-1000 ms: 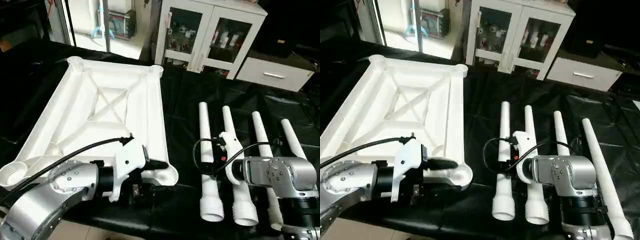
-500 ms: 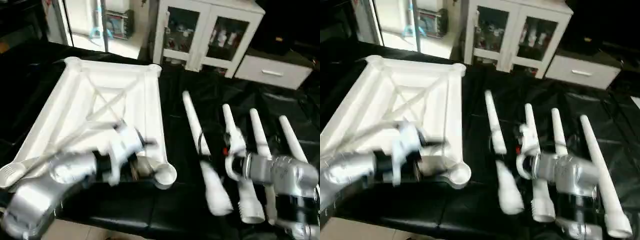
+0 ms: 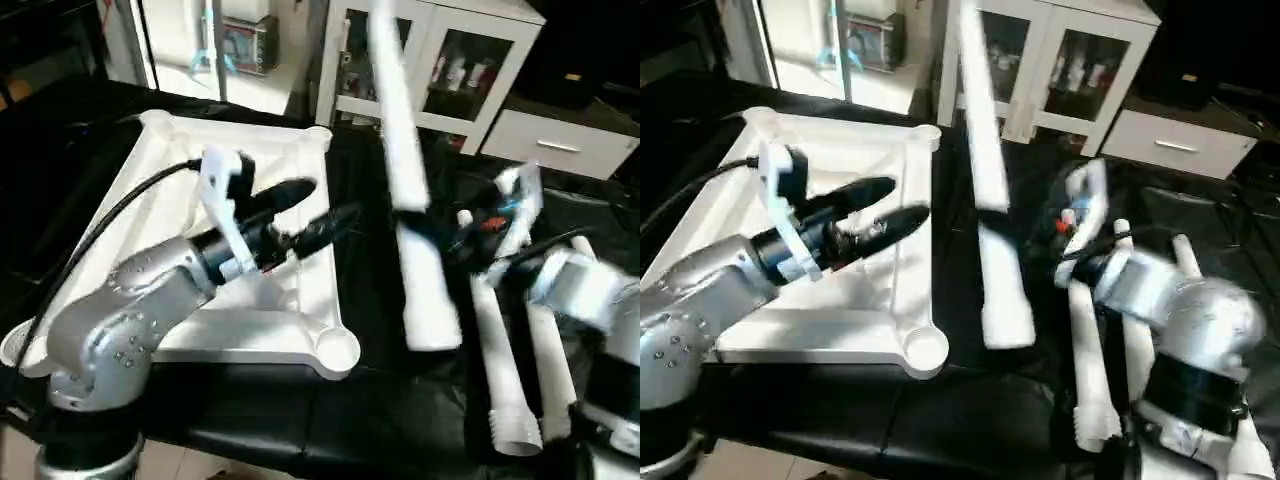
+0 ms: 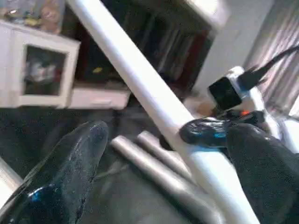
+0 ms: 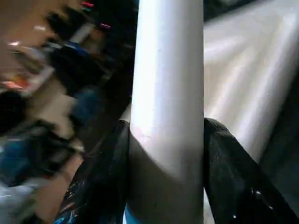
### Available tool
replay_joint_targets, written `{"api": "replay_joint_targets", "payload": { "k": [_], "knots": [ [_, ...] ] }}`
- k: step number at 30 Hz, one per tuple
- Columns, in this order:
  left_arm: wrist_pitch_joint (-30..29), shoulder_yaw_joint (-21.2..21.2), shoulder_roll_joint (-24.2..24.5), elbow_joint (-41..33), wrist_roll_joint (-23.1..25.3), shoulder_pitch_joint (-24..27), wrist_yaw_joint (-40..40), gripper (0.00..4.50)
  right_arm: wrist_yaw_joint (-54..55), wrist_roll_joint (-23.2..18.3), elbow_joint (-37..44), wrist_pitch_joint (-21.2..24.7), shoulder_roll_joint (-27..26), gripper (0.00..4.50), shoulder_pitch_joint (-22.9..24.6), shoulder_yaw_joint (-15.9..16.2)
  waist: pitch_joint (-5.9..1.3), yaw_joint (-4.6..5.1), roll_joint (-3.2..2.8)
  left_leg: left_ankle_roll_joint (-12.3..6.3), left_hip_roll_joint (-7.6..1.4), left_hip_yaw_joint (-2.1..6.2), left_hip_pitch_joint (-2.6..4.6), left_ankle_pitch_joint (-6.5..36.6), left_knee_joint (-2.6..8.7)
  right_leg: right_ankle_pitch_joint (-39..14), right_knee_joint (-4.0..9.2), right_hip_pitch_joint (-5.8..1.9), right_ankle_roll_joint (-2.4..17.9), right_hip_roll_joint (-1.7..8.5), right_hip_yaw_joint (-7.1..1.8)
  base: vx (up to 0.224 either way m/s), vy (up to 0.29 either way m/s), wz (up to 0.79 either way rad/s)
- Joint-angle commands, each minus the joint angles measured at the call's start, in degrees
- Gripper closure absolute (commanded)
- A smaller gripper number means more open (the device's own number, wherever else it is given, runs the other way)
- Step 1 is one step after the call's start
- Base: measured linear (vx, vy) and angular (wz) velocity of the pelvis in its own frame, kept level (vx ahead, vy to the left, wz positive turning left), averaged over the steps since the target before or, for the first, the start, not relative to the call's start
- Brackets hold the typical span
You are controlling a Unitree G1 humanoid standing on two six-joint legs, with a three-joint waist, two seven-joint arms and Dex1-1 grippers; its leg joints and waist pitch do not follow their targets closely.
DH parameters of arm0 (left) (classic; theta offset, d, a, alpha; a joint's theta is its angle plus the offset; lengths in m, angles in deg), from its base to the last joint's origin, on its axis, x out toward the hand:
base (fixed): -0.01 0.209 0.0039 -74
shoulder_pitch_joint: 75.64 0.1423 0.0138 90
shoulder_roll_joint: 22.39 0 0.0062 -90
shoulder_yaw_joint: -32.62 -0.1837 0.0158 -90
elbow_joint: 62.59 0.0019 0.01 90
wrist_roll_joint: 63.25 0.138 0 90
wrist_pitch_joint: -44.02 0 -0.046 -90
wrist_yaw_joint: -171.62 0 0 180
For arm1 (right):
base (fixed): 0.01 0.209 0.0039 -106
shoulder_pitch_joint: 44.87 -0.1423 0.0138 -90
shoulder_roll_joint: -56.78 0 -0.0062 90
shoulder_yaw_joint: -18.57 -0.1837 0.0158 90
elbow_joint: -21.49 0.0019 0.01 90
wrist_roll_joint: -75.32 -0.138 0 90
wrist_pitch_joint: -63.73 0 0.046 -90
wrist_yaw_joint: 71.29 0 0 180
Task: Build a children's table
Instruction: Pick table leg
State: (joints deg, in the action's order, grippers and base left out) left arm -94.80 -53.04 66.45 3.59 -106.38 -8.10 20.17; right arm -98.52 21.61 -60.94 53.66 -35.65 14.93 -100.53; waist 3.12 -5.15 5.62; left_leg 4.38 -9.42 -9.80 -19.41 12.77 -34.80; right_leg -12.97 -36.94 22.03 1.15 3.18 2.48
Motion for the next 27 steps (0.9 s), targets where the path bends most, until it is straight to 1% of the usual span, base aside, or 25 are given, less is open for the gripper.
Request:
{"api": "replay_joint_targets", "payload": {
  "k": [1,2,3,5,6,8,9,10,11,12,13,14,15,16,17,18,20,21,22,24,25,26,27],
  "knots": [
    [-1.58,0.88,-1.09,-0.01,-2.03,-0.94,-1.72,0.0,-1.48,-2.37,1.49,0.68,0.75,2.75,-0.65,-1.62,-3.0,-0.2,-0.17,0.6,-3.19,0.89,-0.17,-0.15,4.0,-4.31,4.39,-2.81,9.26,4.53,-3.13,0.0,0.0,0.0],
    [-1.6,0.9,-1.12,0.01,-2.05,-0.95,-1.75,0.0,-1.49,-2.4,1.5,0.67,0.75,2.75,-0.66,-1.63,-3.02,-0.14,-0.13,0.56,-3.19,0.88,-0.2,-0.24,3.96,-4.16,4.37,-2.81,9.09,4.55,-3.15,0.0,0.0,0.0],
    [-1.98,1.34,-1.99,0.41,-2.71,-1.15,-2.63,0.0,-1.73,-2.97,1.74,0.63,0.74,2.75,-0.84,-1.86,-2.99,-0.15,0.05,0.62,-3.17,0.94,-0.26,-0.4,4.01,-5.15,4.54,-2.83,8.52,4.63,-3.1,0.0,0.0,0.0],
    [-2.44,1.98,-2.9,0.87,-3.17,-1.59,-3.61,0.0,-1.84,-3.31,1.99,0.41,0.64,2.75,-0.84,-1.9,-2.98,-0.14,0.06,0.87,-3.24,0.96,-0.15,-0.38,4.04,-5.83,4.65,-2.71,7.96,4.59,-3.08,0.0,0.0,0.0],
    [-3.07,2.87,-3.99,1.41,-3.72,-2.23,-4.81,0.0,-1.95,-3.7,2.17,0.16,0.52,2.75,-0.78,-1.93,-2.99,-0.04,0.1,1.09,-3.26,0.9,-0.21,-0.43,4.02,-5.54,4.56,-2.75,8.05,4.57,-3.12,0.0,0.0,0.0],
    [-3.94,3.81,-4.9,1.74,-4.71,-2.93,-5.99,0.0,-1.9,-4.44,2.33,-0.07,0.46,2.75,-0.66,-2.01,-3.01,-0.13,0.22,1.09,-3.14,0.98,-0.2,-0.6,3.97,-5.41,4.66,-2.8,7.75,4.58,-3.1,0.0,0.0,0.0],
    [-4.24,4.29,-5.35,1.9,-5.44,-3.33,-6.51,0.0,-1.92,-4.88,2.42,-0.18,0.36,2.75,-0.62,-2.14,-3.05,-0.24,0.24,1.15,-3.13,1.03,-0.25,-0.91,3.95,-5.15,4.63,-2.84,7.65,4.64,-3.09,0.0,0.0,0.0],
    [-4.62,5.36,-6.14,2.06,-7.5,-4.09,-7.68,0.0,-1.74,-5.57,2.61,-0.25,0.28,2.75,-0.48,-2.26,-3.06,-0.25,0.33,1.24,-3.13,0.99,-0.28,-0.97,3.91,-4.88,4.55,-2.89,7.79,4.65,-3.09,0.0,0.0,0.0],
    [-4.94,6.07,-6.44,2.14,-9.21,-4.68,-8.69,0.0,-1.65,-6.0,3.08,-0.44,0.37,2.75,-0.16,-1.98,-3.02,-0.3,0.14,1.15,-3.12,1.05,-0.32,-1.06,3.96,-4.64,4.62,-2.86,7.76,4.62,-3.07,0.0,0.0,0.0],
    [-5.22,6.52,-6.53,2.17,-10.45,-5.11,-9.48,0.0,-1.61,-6.27,3.53,-0.65,0.54,2.75,0.17,-1.6,-3.09,-0.33,0.17,1.28,-3.07,1.03,-0.31,-1.3,3.86,-4.12,4.49,-2.92,7.83,4.59,-3.05,0.0,0.0,0.0],
    [-5.34,6.25,-6.17,2.17,-9.88,-5.5,-9.97,0.0,-1.72,-5.78,4.5,-1.34,0.9,2.75,0.73,-0.52,-3.11,-0.37,0.26,1.09,-3.08,1.04,-0.3,-1.76,3.88,-3.29,4.49,-2.9,7.77,4.52,-3.03,0.0,0.0,0.0],
    [-5.36,6.18,-6.1,2.16,-9.69,-5.57,-10.05,0.0,-1.75,-5.66,4.69,-1.48,0.96,2.75,0.84,-0.31,-3.09,-0.41,0.14,1.05,-3.13,1.08,-0.35,-1.92,3.92,-3.01,4.5,-2.95,7.55,4.54,-3.02,0.0,0.0,0.0],
    [-5.73,5.9,-5.87,2.62,-8.07,-6.57,-11.2,0.0,-2.19,-1.99,7.76,-4.38,2.41,2.75,2.38,3.83,-3.15,-0.51,0.06,0.95,-3.23,1.13,-0.35,-2.65,3.92,-2.23,4.51,-3.03,6.81,4.59,-2.98,0.0,0.0,0.0],
    [-6.13,5.85,-5.9,3.1,-6.63,-7.62,-12.38,0.0,-2.87,0.14,10.18,-6.33,3.43,2.75,3.5,6.83,-3.18,-0.53,-0.08,1.19,-3.27,1.13,-0.3,-2.99,3.86,-1.71,4.48,-3.0,6.46,4.55,-3.0,0.0,0.0,0.0],
    [-6.13,5.85,-5.9,3.1,-6.63,-7.62,-12.38,0.0,-2.87,0.14,10.18,-6.33,3.43,2.75,3.5,6.83,-3.16,-0.54,0.01,1.22,-3.31,1.15,-0.28,-3.32,3.88,-1.23,4.57,-3.04,5.97,4.48,-2.98,0.0,0.0,0.0],
    [-6.82,5.71,-5.92,3.82,-4.82,-9.1,-13.98,0.0,-3.5,3.06,12.96,-9.05,4.72,2.75,4.7,10.64,-3.19,-0.42,0.06,1.14,-3.23,1.22,-0.26,-3.51,3.9,-0.7,4.49,-3.09,5.65,4.49,-3.0,0.0,0.0,0.0],
    [-6.82,5.71,-5.92,3.82,-4.82,-9.1,-13.98,0.0,-3.5,3.06,12.96,-9.05,4.72,2.75,4.7,10.64,-3.11,-0.35,0.08,1.33,-3.24,1.28,-0.25,-2.75,3.98,-1.71,4.53,-3.03,5.58,4.56,-3.01,0.0,0.0,0.0],
    [-7.77,4.74,-5.25,4.58,-2.89,-11.02,-16.31,0.0,-3.33,5.48,14.69,-11.6,5.55,2.75,5.3,13.79,-3.19,-0.41,-0.18,1.71,-3.4,1.32,-0.11,-2.18,3.93,-2.2,4.56,-2.92,5.68,4.59,-2.96,0.0,0.0,0.0],
    [-8.69,5.44,-6.05,5.42,-3.78,-12.2,-18.54,0.0,-3.28,6.29,15.29,-12.65,5.76,2.75,5.52,15.0,-3.17,-0.35,-0.22,1.86,-3.33,1.32,-0.01,-2.0,3.89,-2.03,4.48,-2.83,5.85,4.56,-2.98,0.0,0.0,0.0],
    [-9.17,7.29,-8.13,7.45,-5.88,-14.31,-22.86,0.0,-3.35,8.09,16.27,-15.25,6.28,2.75,5.94,17.13,-3.17,-0.32,-0.09,2.12,-3.29,1.34,-0.22,-1.69,3.9,-1.34,4.43,-3.07,6.49,4.61,-3.02,0.0,0.0,0.0],
    [-9.23,8.39,-9.23,8.45,-6.79,-15.04,-24.34,0.0,-3.58,8.97,16.68,-16.62,6.71,2.75,6.26,18.3,-3.15,-0.33,-0.18,2.17,-3.23,1.34,-0.19,-1.45,3.83,-0.83,4.44,-3.04,7.12,4.62,-3.01,0.0,0.0,0.0],
    [-9.22,8.6,-9.43,8.66,-6.94,-15.17,-24.59,0.0,-3.64,9.19,16.78,-16.95,6.83,2.75,6.35,18.6,-3.17,-0.34,-0.04,2.1,-3.32,1.35,-0.24,-1.42,3.81,-0.53,4.41,-3.14,7.48,4.74,-3.05,0.0,0.0,0.0],
    [-9.12,9.75,-10.44,9.69,-7.8,-15.69,-25.7,0.0,-4.02,9.72,17.2,-17.91,7.16,2.75,6.67,19.66,-3.19,-0.41,-0.1,1.82,-3.23,1.35,-0.32,-2.26,3.79,0.79,4.3,-3.2,8.01,4.62,-3.04,0.0,0.0,0.0]
  ]
}}
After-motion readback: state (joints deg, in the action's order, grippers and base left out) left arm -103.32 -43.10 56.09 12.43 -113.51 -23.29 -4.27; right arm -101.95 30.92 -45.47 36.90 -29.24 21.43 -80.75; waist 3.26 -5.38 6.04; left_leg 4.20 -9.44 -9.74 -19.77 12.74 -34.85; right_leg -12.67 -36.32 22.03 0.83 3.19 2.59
